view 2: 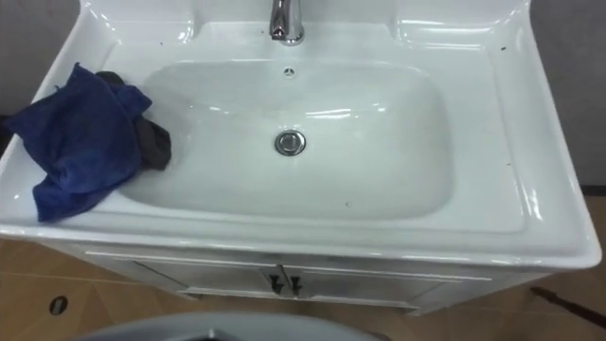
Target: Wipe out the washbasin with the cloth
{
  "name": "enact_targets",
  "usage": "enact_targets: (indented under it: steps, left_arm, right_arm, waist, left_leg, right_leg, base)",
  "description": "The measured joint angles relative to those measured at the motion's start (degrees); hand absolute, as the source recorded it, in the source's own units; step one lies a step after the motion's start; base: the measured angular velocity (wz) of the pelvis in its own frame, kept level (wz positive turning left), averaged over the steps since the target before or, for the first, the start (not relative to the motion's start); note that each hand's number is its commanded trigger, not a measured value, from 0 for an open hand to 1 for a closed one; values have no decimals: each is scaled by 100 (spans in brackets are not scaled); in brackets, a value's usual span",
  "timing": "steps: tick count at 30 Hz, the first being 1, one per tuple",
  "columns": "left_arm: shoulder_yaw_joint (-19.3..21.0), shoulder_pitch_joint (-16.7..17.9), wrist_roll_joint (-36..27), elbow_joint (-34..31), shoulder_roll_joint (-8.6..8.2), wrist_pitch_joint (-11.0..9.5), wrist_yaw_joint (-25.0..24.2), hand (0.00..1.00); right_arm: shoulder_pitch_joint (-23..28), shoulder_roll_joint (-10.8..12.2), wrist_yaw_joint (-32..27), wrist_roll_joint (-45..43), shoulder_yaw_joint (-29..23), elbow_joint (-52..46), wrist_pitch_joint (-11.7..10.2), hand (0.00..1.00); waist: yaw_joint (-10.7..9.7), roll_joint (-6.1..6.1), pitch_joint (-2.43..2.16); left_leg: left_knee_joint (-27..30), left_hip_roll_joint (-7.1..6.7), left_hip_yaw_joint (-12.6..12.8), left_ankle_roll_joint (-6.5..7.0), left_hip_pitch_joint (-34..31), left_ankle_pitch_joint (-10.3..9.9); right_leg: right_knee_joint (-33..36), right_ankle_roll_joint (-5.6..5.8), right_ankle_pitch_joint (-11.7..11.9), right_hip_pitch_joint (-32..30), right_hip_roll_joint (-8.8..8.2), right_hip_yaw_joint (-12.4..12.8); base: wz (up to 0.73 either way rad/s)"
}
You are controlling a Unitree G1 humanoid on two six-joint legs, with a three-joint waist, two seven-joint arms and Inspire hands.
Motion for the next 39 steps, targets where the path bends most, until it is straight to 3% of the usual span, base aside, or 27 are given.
enact_targets:
  steps: [2,10,20,26,39]
  left_arm:
    - [-109,-168,4,130,-33,-10,-126,0]
    - [-220,-213,18,322,-116,-3,-374,0]
    - [-196,-187,37,505,-118,157,-585,0]
    - [-195,-163,130,664,-117,222,-588,0]
    - [-263,-157,185,790,-99,341,-699,0]
  right_arm:
    - [-10,38,73,0,0,-10,-1,0]
    - [12,202,35,-23,2,33,95,0]
    - [-36,265,89,-39,2,68,342,0]
    - [-50,271,84,19,7,71,359,0]
    - [-118,278,-163,279,118,84,381,0]
  waist:
    - [-36,-29,11]
    - [-151,-57,5]
    - [-142,-133,0]
    - [-117,-194,-6]
    - [-150,-194,-10]
  left_leg:
    - [0,2,123,0,10,0]
    - [-59,3,362,0,111,0]
    - [-88,7,361,1,156,-1]
    - [-46,14,359,53,84,-32]
    - [-36,8,328,67,83,-41]
  right_leg:
    - [-1,1,1,-11,7,69]
    - [-5,6,1,-6,18,161]
    - [-2,13,-3,50,4,152]
    - [-6,24,-11,8,-9,108]
    - [7,30,-12,51,-17,33]
  base:
    - [-14]
    - [-11]
    - [2]
    - [8]
    - [1]
